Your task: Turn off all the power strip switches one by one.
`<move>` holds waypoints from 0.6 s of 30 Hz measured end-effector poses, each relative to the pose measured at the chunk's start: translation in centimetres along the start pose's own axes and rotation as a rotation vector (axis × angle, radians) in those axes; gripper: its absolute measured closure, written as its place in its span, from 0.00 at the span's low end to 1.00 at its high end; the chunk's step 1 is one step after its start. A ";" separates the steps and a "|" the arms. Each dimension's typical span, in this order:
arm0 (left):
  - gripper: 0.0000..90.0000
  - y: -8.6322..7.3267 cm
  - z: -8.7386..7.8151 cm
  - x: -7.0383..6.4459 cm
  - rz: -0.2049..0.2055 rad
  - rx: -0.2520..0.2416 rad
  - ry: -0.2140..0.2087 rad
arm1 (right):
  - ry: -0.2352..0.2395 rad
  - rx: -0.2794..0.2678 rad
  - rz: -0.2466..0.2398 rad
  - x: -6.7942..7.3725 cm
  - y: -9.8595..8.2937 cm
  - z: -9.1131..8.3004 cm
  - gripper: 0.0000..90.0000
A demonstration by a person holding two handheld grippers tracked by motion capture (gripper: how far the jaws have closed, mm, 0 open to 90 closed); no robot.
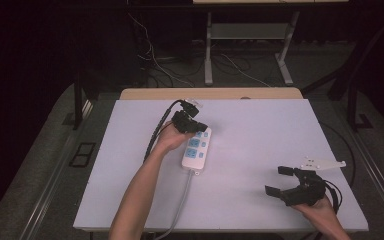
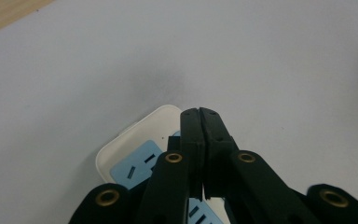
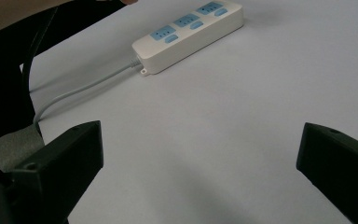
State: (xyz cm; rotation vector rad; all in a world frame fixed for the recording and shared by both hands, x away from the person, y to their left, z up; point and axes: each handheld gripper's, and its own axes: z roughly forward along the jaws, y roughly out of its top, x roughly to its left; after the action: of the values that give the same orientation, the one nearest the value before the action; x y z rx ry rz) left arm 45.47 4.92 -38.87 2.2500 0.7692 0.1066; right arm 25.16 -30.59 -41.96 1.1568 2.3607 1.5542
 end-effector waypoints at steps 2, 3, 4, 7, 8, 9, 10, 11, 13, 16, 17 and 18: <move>0.97 0.0 -0.6 -0.1 0.006 -0.005 0.003 | -0.001 0.000 0.001 0.0 0.0 0.0 0.00; 0.96 0.0 -0.9 -0.2 0.005 -0.012 0.005 | -0.001 -0.001 0.000 0.0 0.0 0.0 0.00; 0.95 0.0 -1.1 -0.2 0.005 -0.016 0.005 | -0.001 -0.001 0.000 0.0 0.0 0.0 0.00; 0.88 -0.1 -2.1 -0.3 -0.004 -0.035 0.011 | -0.002 -0.001 0.000 0.0 0.0 0.0 0.00; 0.86 -0.2 -2.4 -0.3 -0.008 -0.037 0.011 | -0.001 -0.001 0.001 0.0 0.0 0.0 0.00; 0.82 -0.4 -2.7 -0.3 -0.016 -0.048 0.020 | -0.001 -0.001 0.002 0.0 0.0 0.0 0.00; 0.76 -0.5 -3.0 -0.3 -0.023 -0.047 0.028 | -0.001 -0.001 0.001 0.1 0.0 0.0 0.00; 0.70 -0.7 -3.3 -0.3 -0.031 -0.055 0.028 | -0.002 -0.002 0.001 0.1 0.0 0.0 0.00; 0.61 -1.1 -3.9 -0.4 -0.045 -0.075 0.021 | -0.003 -0.003 0.002 0.1 0.0 0.0 0.00; 0.43 -1.6 -4.7 -0.7 -0.049 -0.093 0.035 | -0.003 -0.002 0.000 0.0 0.0 0.0 0.00; 0.37 -1.8 -4.9 -0.8 -0.055 -0.093 0.038 | -0.004 -0.002 0.001 0.1 0.0 0.0 0.00; 0.30 -2.0 -5.2 -0.8 -0.064 -0.097 0.045 | -0.004 -0.002 0.002 0.1 0.0 0.0 0.00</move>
State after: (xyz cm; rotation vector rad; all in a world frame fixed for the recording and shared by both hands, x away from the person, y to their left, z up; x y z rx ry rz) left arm 42.32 8.80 -36.37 2.1357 0.8416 0.1612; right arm 25.07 -30.58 -41.94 1.1611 2.3560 1.5531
